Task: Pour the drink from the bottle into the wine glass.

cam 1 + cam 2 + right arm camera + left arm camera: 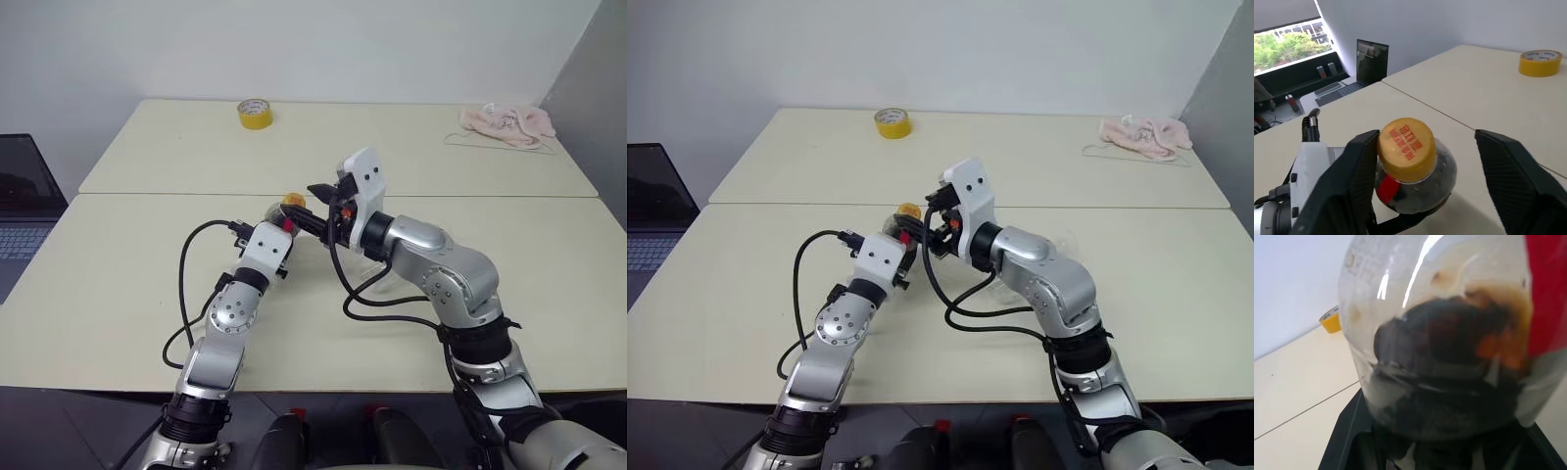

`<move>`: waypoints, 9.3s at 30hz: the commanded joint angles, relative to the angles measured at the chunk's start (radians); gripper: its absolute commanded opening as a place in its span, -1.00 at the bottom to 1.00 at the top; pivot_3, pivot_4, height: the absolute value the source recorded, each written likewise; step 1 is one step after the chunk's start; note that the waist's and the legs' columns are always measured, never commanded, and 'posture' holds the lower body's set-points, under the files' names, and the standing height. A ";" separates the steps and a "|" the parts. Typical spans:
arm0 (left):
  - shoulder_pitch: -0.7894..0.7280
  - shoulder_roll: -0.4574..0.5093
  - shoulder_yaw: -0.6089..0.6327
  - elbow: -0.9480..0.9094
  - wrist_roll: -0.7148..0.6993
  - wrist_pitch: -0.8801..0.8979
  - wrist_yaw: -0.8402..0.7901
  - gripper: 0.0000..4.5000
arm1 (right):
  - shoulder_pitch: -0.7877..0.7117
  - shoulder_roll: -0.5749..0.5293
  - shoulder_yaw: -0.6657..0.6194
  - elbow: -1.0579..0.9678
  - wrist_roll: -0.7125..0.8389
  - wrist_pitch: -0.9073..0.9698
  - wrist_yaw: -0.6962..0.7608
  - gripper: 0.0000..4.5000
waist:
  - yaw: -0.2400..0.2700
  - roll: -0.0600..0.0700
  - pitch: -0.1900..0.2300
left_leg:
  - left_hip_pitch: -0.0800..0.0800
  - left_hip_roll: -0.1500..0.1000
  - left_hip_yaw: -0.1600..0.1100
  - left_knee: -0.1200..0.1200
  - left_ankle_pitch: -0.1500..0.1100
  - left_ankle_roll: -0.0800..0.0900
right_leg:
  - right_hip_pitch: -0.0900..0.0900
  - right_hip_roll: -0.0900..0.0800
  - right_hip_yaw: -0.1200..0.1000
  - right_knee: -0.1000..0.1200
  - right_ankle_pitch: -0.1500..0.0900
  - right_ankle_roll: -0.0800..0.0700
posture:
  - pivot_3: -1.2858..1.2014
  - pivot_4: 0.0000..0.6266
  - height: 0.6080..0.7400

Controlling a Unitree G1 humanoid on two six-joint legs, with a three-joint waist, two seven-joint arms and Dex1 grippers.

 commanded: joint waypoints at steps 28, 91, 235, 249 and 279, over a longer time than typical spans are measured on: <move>0.021 0.308 0.153 -0.147 -0.536 0.174 -0.631 -0.56 | -0.056 -0.315 0.005 -0.077 0.078 -0.338 0.667 -0.44 | -0.001 0.001 0.001 | 0.000 0.000 -0.001 0.000 0.000 0.000 | 0.001 0.000 -0.001 -0.001 0.000 0.000 | 0.03 -0.52 1.00; 0.004 0.039 0.095 -0.066 -0.056 -0.066 -0.052 -0.61 | 0.009 0.103 0.025 -0.004 -0.078 -0.148 0.034 -0.42 | 0.000 0.000 0.001 | 0.000 0.000 -0.001 -0.001 0.000 0.000 | 0.000 0.000 -0.001 0.000 0.000 0.000 | 0.03 -0.52 1.00; 0.016 0.006 0.108 -0.117 -0.203 0.070 -0.135 -0.66 | 0.036 -0.109 0.018 -0.018 -0.254 -0.240 0.150 1.00 | 0.000 0.001 0.002 | 0.000 0.000 0.000 0.000 0.002 -0.003 | 0.000 0.000 -0.001 0.000 0.000 0.000 | 0.03 -0.52 1.00; 0.013 0.009 0.109 -0.112 -0.201 0.067 -0.140 -0.66 | 0.016 -0.109 -0.015 -0.113 -0.098 -0.063 0.216 1.00 | -0.002 0.001 0.002 | 0.000 0.000 0.000 -0.001 0.002 -0.003 | 0.000 0.000 0.000 -0.001 0.000 0.000 | 0.03 -0.52 1.00; 0.015 0.005 0.103 -0.116 -0.199 0.063 -0.143 -0.66 | -0.019 0.010 0.046 0.014 -0.207 -0.164 0.084 1.00 | -0.001 0.001 0.002 | 0.000 0.000 0.000 0.000 0.002 -0.003 | 0.000 0.000 0.000 0.000 0.000 0.000 | 0.03 -0.52 1.00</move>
